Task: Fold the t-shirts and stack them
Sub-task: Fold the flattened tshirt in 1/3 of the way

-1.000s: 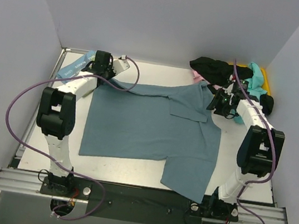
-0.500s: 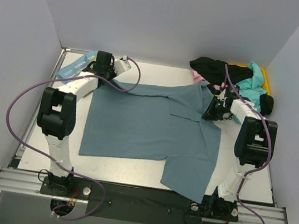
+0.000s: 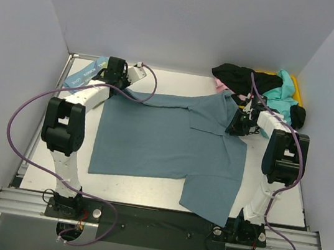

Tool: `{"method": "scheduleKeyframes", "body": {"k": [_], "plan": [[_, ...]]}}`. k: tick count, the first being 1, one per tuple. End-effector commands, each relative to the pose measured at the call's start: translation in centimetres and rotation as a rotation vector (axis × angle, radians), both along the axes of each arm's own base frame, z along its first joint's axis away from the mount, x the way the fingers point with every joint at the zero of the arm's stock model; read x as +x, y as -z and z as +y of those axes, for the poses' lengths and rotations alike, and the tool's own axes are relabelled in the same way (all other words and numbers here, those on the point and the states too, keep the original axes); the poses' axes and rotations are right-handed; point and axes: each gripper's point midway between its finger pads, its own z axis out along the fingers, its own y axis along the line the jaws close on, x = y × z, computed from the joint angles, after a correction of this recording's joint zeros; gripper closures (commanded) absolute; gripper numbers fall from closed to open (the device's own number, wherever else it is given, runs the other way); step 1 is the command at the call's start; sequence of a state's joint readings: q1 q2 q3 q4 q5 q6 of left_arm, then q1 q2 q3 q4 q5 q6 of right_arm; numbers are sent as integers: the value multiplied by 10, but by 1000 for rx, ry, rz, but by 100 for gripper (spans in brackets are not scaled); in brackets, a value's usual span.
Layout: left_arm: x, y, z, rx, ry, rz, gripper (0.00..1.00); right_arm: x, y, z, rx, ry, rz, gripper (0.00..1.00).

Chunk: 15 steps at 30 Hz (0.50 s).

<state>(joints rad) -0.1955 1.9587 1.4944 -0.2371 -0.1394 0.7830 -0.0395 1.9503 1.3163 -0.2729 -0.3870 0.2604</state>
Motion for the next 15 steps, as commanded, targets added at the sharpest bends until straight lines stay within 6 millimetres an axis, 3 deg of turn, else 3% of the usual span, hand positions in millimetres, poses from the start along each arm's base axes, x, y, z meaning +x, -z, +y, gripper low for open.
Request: {"method": "scheduleKeyframes", "body": {"k": [1, 6, 8, 11, 15], "plan": [[6, -31, -8, -49, 9, -67, 100, -10, 15, -10, -30, 26, 58, 76], [5, -28, -7, -50, 10, -58, 100, -9, 20, -13, -18, 30, 92, 69], [5, -29, -8, -51, 9, -59, 100, -9, 21, -7, 17, 11, 95, 78], [4, -31, -8, -55, 10, -57, 100, -6, 15, -4, 37, 10, 73, 100], [1, -37, -6, -43, 18, -56, 100, -2, -17, -8, 42, 22, 1, 100]]}}
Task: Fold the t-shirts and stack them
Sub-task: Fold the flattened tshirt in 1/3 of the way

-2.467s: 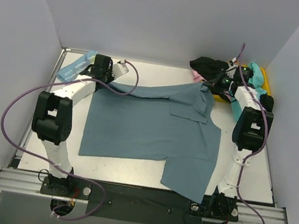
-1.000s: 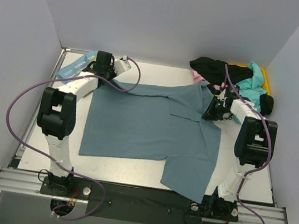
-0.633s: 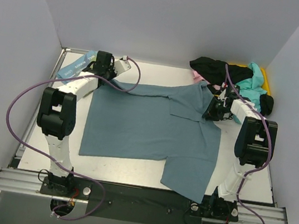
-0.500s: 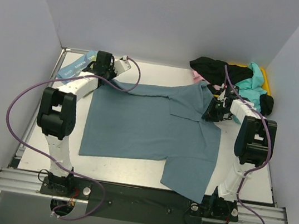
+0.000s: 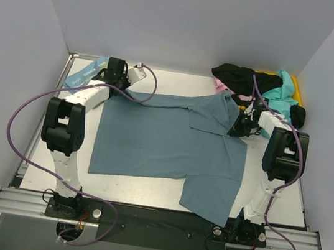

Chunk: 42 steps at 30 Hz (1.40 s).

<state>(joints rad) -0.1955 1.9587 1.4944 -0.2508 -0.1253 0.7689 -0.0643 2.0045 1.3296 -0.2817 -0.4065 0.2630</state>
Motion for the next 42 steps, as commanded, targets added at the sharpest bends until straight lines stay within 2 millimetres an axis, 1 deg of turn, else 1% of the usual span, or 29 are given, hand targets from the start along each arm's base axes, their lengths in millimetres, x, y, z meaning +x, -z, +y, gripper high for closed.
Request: {"method": "scheduleKeyframes", "body": {"k": [1, 2, 6, 7, 8, 9, 10, 11, 12, 13, 14, 15, 16, 17, 18, 19, 20, 22, 25, 27, 29, 31, 33, 36, 37, 38, 39, 41, 42], "plan": [[3, -41, -3, -20, 19, -67, 100, 2, -50, -1, 23, 2, -76, 100], [2, -44, -3, -12, 28, -69, 100, 3, -67, -2, 22, 2, -109, 100], [-6, -49, -1, 9, 44, -38, 100, -4, -112, 0, 31, -15, -154, 100], [-8, -49, -1, 13, 49, -33, 100, -10, -119, 1, 40, -21, -148, 100], [-10, -48, 1, 21, 51, -29, 100, -15, -130, 0, 45, -17, -165, 100], [-13, -48, 0, 27, 60, -27, 100, -24, -133, 1, 69, -14, -153, 100], [-17, -43, 1, 34, 66, -15, 100, -29, -146, 3, 85, -11, -181, 100], [-19, -47, 2, 39, 73, -19, 100, -38, -147, 5, 123, -12, -170, 100], [-23, -43, 1, 42, 82, -7, 100, -48, -156, 7, 137, -3, -184, 100], [-25, -46, 2, 44, 87, -11, 100, -55, -160, 8, 162, 5, -185, 100], [-29, -43, 3, 51, 91, 2, 100, -67, -165, 10, 180, 19, -189, 100], [-32, -43, 3, 63, 105, 6, 100, -74, -169, 10, 209, 30, -194, 100], [-37, -36, 5, 75, 111, 23, 100, -87, -166, 12, 227, 51, -178, 100], [-40, -35, 8, 95, 121, 27, 100, -95, -167, 13, 242, 60, -178, 100], [-47, -23, 9, 105, 130, 56, 100, -107, -158, 16, 248, 70, -161, 100], [-50, -18, 11, 120, 146, 67, 100, -112, -152, 20, 257, 60, -153, 100], [-57, -5, 12, 129, 153, 94, 100, -121, -139, 25, 269, 63, -127, 100], [-64, 10, 14, 148, 166, 113, 100, -129, -120, 29, 286, 73, -83, 100], [-64, 22, 16, 170, 166, 115, 100, -128, -113, 29, 297, 95, -70, 100], [-62, 24, 20, 188, 152, 113, 100, -127, -111, 26, 291, 97, -59, 100], [-58, 22, 24, 203, 136, 103, 100, -129, -110, 22, 273, 100, -37, 100], [-54, 13, 26, 201, 116, 77, 100, -130, -110, 22, 268, 88, -26, 100], [-48, 0, 25, 185, 101, 43, 100, -128, -113, 22, 271, 85, -37, 100], [-37, -19, 24, 157, 84, -4, 100, -113, -126, 20, 267, 85, -73, 100], [-33, -24, 24, 148, 80, -12, 100, -103, -134, 18, 266, 86, -92, 100], [-32, -23, 24, 141, 84, -8, 100, -99, -137, 18, 271, 85, -96, 100], [-31, -25, 23, 143, 87, -2, 100, -90, -144, 17, 273, 84, -110, 100], [-33, -22, 26, 160, 98, 16, 100, -85, -149, 17, 278, 81, -111, 100], [-35, -22, 27, 166, 107, 21, 100, -87, -149, 17, 274, 80, -105, 100]]}}
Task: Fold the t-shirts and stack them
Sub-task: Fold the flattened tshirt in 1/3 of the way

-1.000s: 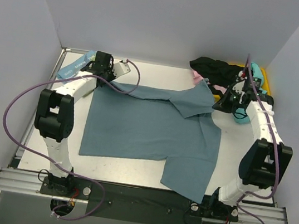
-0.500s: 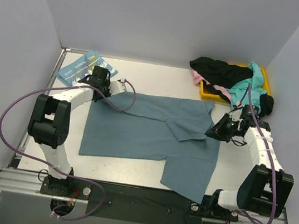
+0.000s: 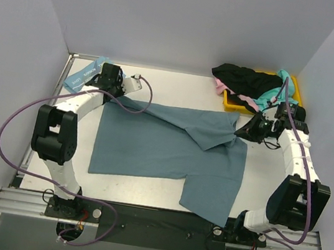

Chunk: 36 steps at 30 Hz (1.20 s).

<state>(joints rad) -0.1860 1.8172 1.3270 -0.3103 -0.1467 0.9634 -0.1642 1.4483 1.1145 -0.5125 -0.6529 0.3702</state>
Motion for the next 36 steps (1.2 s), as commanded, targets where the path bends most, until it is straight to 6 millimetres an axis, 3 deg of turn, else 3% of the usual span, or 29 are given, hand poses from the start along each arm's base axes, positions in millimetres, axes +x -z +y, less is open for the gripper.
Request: {"method": "scheduleKeyframes", "body": {"k": [1, 7, 10, 11, 13, 14, 16, 18, 20, 21, 22, 23, 26, 30, 36], "plan": [[3, -16, 5, -5, 10, -23, 100, 5, -13, 0, 14, -7, -3, 100], [-49, 32, 4, 25, 114, 155, 100, -11, 13, -3, -12, -7, 66, 100], [-57, 49, 9, 58, 119, 218, 99, -10, 17, -3, -14, -8, 75, 100], [-59, 50, 10, 71, 120, 231, 87, -8, 19, -4, -14, -11, 78, 100], [-58, 47, 4, 59, 131, 238, 41, -7, 22, -4, -17, -15, 85, 100], [-58, 38, -1, 44, 146, 226, 36, -4, 20, -5, -16, -14, 79, 100], [-53, 20, -22, -11, 194, 181, 35, 7, 22, -5, -9, -16, 79, 100], [-52, -2, -54, -79, 256, 148, 35, 23, 24, -10, -17, 7, 82, 100], [-61, -19, -107, -130, 357, 148, 35, 44, 26, -14, -23, 43, 69, 100], [-65, -18, -120, -153, 360, 167, 36, 51, 27, -14, -27, 53, 63, 100], [-71, -27, -150, -173, 418, 167, 37, 61, 30, -17, -30, 87, 58, 100], [-76, -24, -165, -205, 417, 187, 38, 67, 32, -19, -32, 107, 57, 100], [-96, -41, -244, -327, 523, 184, 42, 98, 35, -25, 56, 271, 41, 100], [-128, -37, -331, -421, 628, 210, 46, 126, 38, -25, 114, 401, 18, 100], [-159, -5, -413, -402, 797, 170, 51, 130, 65, -18, 131, 373, 101, 100]]}}
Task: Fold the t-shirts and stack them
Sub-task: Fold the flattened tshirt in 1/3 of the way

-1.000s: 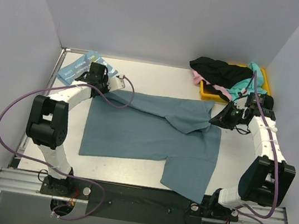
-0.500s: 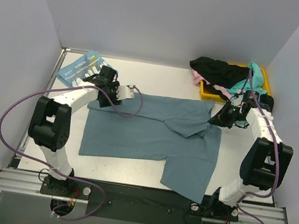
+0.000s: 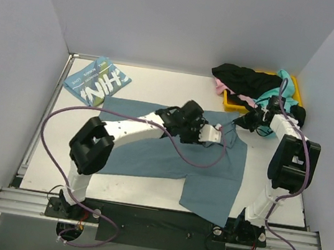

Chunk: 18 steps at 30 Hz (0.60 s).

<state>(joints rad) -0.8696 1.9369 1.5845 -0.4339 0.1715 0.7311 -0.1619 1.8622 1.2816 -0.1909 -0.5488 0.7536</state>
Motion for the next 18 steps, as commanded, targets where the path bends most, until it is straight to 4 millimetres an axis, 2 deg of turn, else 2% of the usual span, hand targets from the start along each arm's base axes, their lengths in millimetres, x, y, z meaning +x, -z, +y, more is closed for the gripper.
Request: {"method": "scheduleKeyframes", "body": {"k": [1, 3, 4, 5, 8, 9, 12, 15, 18], "plan": [[-13, 15, -55, -73, 91, -12, 51, 12, 5, 6, 36, 22, 13, 100], [-13, 24, -69, -77, 165, -25, 51, 11, 8, 7, 32, 7, 14, 100], [-10, 35, -72, -63, 181, -38, 51, 10, 8, 9, 30, -2, 12, 100], [-3, 36, -76, -69, 188, -68, 51, 10, 7, 10, 30, -13, 8, 100], [10, 57, -77, -23, 226, -124, 51, 9, 6, 15, 28, -45, 5, 100], [11, 56, -79, -29, 234, -129, 51, 9, 4, 16, 24, -52, -1, 100], [11, 63, -84, -44, 225, -105, 51, 9, 1, 17, 23, -59, -10, 100], [10, 63, -94, -70, 224, -98, 52, 9, -1, 18, 15, -74, -19, 100], [3, 78, -98, -52, 243, -87, 53, 9, -3, 16, 8, -88, -22, 100]]}}
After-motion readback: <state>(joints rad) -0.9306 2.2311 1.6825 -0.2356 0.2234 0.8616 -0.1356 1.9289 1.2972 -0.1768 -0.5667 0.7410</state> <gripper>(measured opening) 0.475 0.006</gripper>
